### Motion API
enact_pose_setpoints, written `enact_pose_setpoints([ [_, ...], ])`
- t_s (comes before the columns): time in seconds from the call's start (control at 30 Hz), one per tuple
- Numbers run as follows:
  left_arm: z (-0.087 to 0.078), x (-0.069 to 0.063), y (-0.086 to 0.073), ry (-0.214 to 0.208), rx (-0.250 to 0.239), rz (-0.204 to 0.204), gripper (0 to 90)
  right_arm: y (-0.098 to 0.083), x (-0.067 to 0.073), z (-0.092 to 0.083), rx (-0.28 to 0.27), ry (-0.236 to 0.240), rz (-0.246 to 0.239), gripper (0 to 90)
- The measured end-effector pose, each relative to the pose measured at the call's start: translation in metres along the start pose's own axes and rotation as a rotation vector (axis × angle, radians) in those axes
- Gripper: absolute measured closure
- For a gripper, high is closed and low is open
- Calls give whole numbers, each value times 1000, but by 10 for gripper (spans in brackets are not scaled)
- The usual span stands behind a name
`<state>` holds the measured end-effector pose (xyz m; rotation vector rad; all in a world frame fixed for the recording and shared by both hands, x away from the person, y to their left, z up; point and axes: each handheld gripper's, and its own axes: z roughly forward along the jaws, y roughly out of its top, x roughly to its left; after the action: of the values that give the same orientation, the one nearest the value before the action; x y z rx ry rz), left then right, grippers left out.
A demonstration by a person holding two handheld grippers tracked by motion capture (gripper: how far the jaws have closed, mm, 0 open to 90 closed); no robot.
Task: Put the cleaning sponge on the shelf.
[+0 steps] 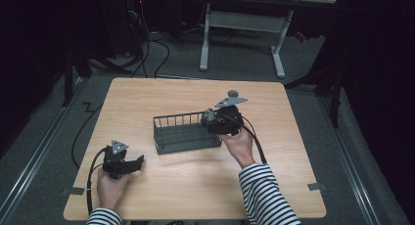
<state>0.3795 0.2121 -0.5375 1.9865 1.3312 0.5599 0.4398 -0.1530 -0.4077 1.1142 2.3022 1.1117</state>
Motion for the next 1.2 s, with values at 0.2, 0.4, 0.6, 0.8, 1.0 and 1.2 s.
enact_pose_setpoints([
  [0.2, 0, 0, 0, 0, 0, 0, 182, -2, -1, 16, 33, -7, 4, 377],
  [0.4, 0, 0, 0, 0, 0, 0, 182, -4, -2, 27, 60, -14, 11, 373],
  [0.6, 0, 0, 0, 0, 0, 0, 182, -5, -4, 35, 81, -25, 15, 368],
  [0.8, 0, 0, 0, 1, 0, 1, 183, -7, -4, 40, 104, -29, 10, 360],
  [1.0, 0, 0, 0, 1, 0, 0, 183, -9, -3, 43, 114, -24, -1, 324],
  [1.2, 0, 0, 0, 1, 0, 0, 183, -8, -3, 40, 91, -22, -4, 282],
])
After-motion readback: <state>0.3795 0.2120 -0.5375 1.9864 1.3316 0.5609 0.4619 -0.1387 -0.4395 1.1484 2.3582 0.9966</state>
